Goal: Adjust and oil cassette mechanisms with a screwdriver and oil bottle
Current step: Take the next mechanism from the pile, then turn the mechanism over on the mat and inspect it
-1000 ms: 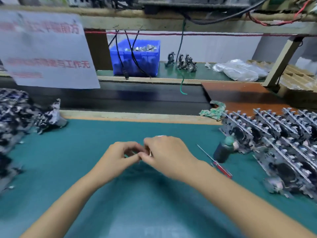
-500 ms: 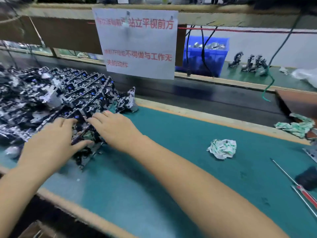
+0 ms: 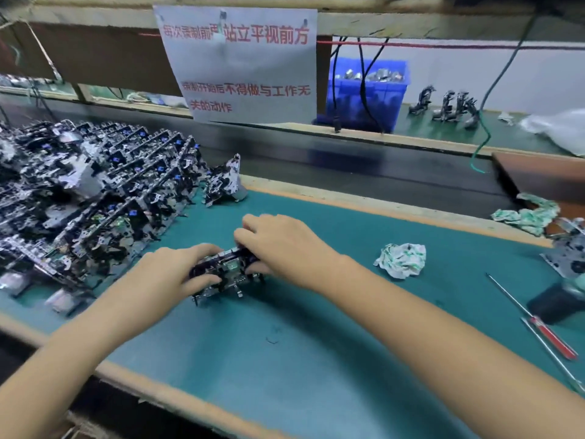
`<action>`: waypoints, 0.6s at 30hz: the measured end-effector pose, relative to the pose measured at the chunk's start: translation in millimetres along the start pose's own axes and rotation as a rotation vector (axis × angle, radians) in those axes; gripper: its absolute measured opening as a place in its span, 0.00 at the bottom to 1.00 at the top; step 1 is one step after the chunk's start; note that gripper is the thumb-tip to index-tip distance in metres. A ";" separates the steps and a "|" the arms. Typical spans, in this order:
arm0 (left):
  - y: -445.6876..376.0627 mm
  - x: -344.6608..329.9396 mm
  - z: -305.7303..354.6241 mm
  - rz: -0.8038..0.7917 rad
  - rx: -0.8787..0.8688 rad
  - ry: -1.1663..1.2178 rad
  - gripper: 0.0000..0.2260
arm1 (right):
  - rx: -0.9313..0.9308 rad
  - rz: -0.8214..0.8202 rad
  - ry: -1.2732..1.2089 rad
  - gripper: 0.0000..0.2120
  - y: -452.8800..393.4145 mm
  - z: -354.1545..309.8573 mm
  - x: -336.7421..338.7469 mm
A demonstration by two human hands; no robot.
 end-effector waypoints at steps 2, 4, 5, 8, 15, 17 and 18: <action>-17.2 -10.2 36.4 0.004 -0.129 0.009 0.16 | -0.121 -0.040 -0.091 0.20 35.7 31.7 10.9; -33.0 -20.7 75.8 0.015 -0.246 0.057 0.15 | -0.255 -0.050 -0.219 0.18 74.5 64.1 22.0; -40.2 -25.8 96.5 0.011 -0.301 0.079 0.14 | -0.318 -0.038 -0.288 0.16 95.2 79.1 27.8; -56.8 -41.0 157.9 0.028 -0.464 0.046 0.15 | -0.517 0.007 -0.396 0.09 159.3 118.2 39.2; -54.9 -74.4 261.7 0.383 -0.850 -0.150 0.15 | -0.759 0.285 -0.426 0.08 271.5 156.4 52.2; -47.5 -85.6 272.0 0.427 -0.935 -0.112 0.15 | -0.701 0.316 -0.280 0.08 290.9 149.0 50.1; -44.6 -89.1 273.9 0.443 -0.979 -0.097 0.13 | -0.665 0.314 -0.220 0.08 299.3 144.7 46.9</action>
Point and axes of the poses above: each hand's wrist, its own y-axis away from the middle knuckle, its own x-axis out of the back of the hand, z = x × y, the point moved 7 cm from there along -y, towards the middle knuckle, and after that the axes turned 14 degrees about -x, right-handed, at the moved point
